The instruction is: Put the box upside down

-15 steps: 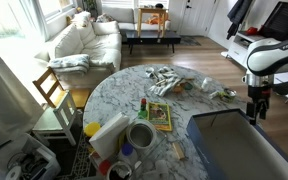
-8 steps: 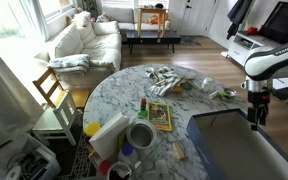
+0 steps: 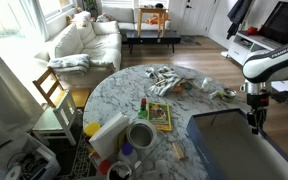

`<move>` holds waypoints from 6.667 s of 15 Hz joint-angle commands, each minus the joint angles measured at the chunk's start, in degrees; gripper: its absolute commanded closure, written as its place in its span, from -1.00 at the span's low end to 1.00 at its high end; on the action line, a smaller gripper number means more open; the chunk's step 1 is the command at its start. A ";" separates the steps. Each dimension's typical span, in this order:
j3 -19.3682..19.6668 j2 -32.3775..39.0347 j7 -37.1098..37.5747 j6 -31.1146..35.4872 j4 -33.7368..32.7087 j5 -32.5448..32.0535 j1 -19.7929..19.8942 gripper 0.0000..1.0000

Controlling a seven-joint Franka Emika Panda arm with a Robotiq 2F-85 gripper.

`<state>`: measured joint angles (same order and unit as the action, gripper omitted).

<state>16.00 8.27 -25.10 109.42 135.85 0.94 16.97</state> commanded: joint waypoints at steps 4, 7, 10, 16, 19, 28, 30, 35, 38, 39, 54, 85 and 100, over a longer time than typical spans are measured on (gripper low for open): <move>-0.36 0.09 1.94 2.15 -0.87 -1.71 0.16 1.00; -0.74 -0.93 5.10 0.42 -2.38 -4.95 -0.75 1.00; -1.61 -2.34 7.91 -0.54 -3.92 -9.46 -1.97 0.98; -3.71 -5.73 17.00 1.40 -5.83 -21.22 -5.14 0.98; -5.35 -8.30 22.28 2.30 -6.05 -28.97 -6.95 0.98; -8.59 -11.24 29.40 2.11 -6.71 -38.10 -9.00 0.94; -8.63 -11.57 29.37 2.11 -6.64 -38.09 -9.03 0.94; -9.80 -12.28 31.41 1.41 -5.55 -40.60 -9.93 0.98; -12.14 -13.44 34.92 0.65 -3.81 -44.94 -11.55 0.98; -12.93 -13.55 36.92 0.08 -3.43 -46.92 -12.16 0.98; -21.15 -10.79 66.02 -19.31 -1.25 -60.22 -19.86 0.98; -24.31 4.79 94.68 -35.12 -7.31 -62.28 -26.94 0.98; -24.40 -3.71 78.23 -27.26 -8.32 -57.61 -24.82 -1.00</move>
<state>-8.53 8.34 60.52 78.46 126.14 -59.49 -9.04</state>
